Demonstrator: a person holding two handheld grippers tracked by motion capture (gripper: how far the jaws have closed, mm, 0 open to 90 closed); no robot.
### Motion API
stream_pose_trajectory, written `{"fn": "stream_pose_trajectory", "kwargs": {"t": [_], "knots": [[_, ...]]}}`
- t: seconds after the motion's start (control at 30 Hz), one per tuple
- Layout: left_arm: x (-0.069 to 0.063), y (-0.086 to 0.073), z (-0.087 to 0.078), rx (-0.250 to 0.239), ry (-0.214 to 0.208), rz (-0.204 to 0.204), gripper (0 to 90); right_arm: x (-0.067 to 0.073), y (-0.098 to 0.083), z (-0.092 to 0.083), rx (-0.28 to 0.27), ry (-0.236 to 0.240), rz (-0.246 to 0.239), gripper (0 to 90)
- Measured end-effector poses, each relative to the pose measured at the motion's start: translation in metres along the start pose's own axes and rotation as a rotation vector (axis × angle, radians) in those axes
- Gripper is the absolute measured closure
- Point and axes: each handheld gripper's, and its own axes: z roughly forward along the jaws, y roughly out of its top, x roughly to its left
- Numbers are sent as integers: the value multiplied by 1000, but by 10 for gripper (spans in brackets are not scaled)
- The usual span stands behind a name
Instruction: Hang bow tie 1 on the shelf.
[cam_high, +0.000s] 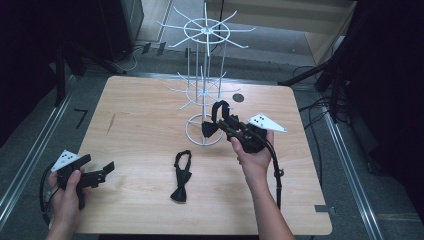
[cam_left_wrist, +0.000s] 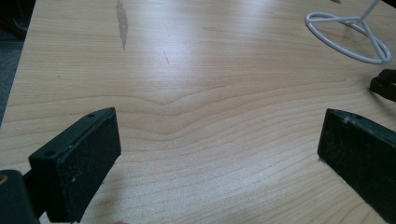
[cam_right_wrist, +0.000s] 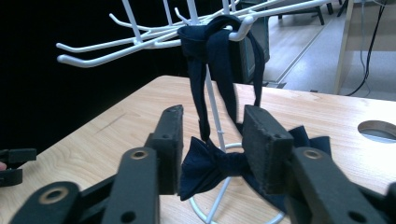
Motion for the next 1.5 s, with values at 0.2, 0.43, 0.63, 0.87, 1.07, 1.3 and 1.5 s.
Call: {"fn": "stream_pose_trajectory", "kwargs": {"t": [0.2, 0.43, 0.63, 0.87, 1.07, 1.3, 1.5], "knots": [[0, 0, 0, 0, 1, 1, 0, 2, -4, -14, -23, -12, -17, 469], [0, 0, 0, 3, 2, 3, 0, 6, -10, -23, -23, -8, -40, 426], [0, 0, 0, 3, -1, 4, 0, 12, -19, -28, -11, -7, -59, 408], [-1, 0, 0, 3, 1, 4, 0, 16, -27, -31, -5, 6, -55, 408], [0, 0, 0, 3, 0, 3, 0, 21, -34, -32, 12, 15, -52, 407], [-1, 0, 0, 3, 0, 4, 0, 25, -44, -28, 40, 26, -48, 409], [0, 0, 0, 3, 0, 3, 0, 32, -54, -22, 68, 43, -42, 413]]}}
